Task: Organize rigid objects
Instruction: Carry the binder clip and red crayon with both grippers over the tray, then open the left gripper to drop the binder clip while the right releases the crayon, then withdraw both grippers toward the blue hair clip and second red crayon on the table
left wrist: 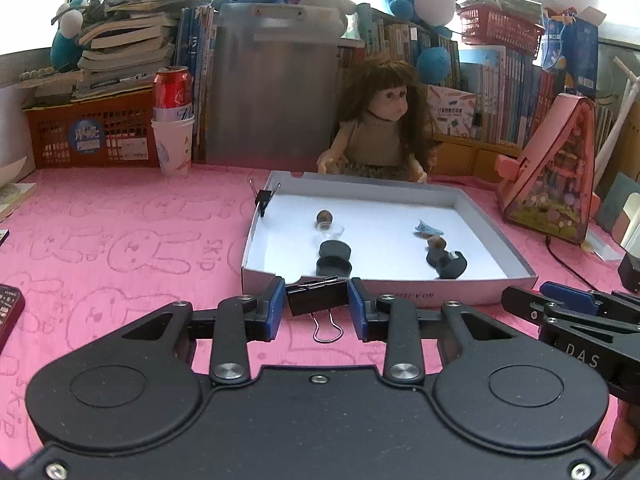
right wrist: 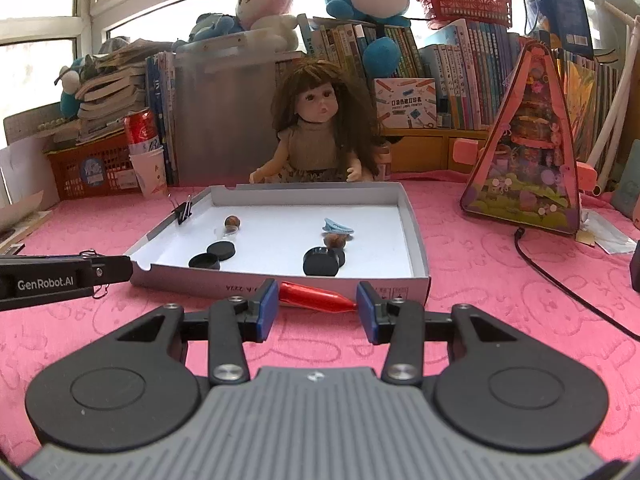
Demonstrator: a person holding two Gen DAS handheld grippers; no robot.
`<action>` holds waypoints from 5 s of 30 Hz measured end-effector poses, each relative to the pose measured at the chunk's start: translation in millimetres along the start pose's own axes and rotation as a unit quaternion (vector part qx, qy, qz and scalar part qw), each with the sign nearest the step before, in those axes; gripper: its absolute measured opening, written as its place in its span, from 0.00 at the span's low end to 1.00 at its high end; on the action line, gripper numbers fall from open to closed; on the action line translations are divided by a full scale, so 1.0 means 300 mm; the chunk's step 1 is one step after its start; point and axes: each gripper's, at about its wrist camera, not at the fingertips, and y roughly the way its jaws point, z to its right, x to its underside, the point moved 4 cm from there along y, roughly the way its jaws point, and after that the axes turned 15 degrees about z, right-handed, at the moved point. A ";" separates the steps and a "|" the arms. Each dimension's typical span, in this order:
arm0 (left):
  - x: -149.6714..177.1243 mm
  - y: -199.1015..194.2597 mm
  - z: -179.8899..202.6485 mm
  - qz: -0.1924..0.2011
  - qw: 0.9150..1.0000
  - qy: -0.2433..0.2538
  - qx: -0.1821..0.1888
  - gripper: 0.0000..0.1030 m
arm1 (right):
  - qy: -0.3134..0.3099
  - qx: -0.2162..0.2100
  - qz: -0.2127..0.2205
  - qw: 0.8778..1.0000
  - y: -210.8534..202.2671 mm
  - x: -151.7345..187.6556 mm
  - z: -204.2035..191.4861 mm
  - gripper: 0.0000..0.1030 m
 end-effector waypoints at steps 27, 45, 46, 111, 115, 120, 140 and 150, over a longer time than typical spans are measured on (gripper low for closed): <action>-0.138 0.291 -0.013 -0.029 0.999 -0.016 0.036 0.31 | 0.035 0.012 -0.028 0.999 0.251 -0.126 0.099 0.46; -0.167 0.687 0.003 -0.098 0.995 0.000 0.030 0.31 | 0.101 0.023 -0.127 0.987 0.602 -0.148 0.190 0.47; -0.164 0.705 0.005 -0.100 0.995 0.002 0.027 0.31 | 0.101 0.024 -0.128 0.986 0.618 -0.146 0.189 0.47; -0.146 0.300 0.045 -0.054 0.995 0.054 0.064 0.69 | 0.005 -0.071 -0.042 0.997 0.250 -0.177 0.078 0.86; -0.126 0.235 0.050 -0.059 0.994 0.051 0.073 0.69 | -0.011 -0.083 -0.036 0.996 0.196 -0.172 0.070 0.87; -0.095 0.136 0.062 -0.063 0.993 0.049 0.093 0.69 | -0.031 -0.106 -0.029 0.994 0.123 -0.153 0.059 0.88; 0.119 -0.135 0.059 -0.152 0.973 0.074 0.155 0.66 | -0.118 -0.237 -0.076 0.961 -0.097 0.091 -0.004 0.89; 0.149 -0.164 0.068 -0.147 0.970 0.100 0.165 0.62 | -0.166 -0.288 -0.105 0.937 -0.075 0.146 -0.096 0.70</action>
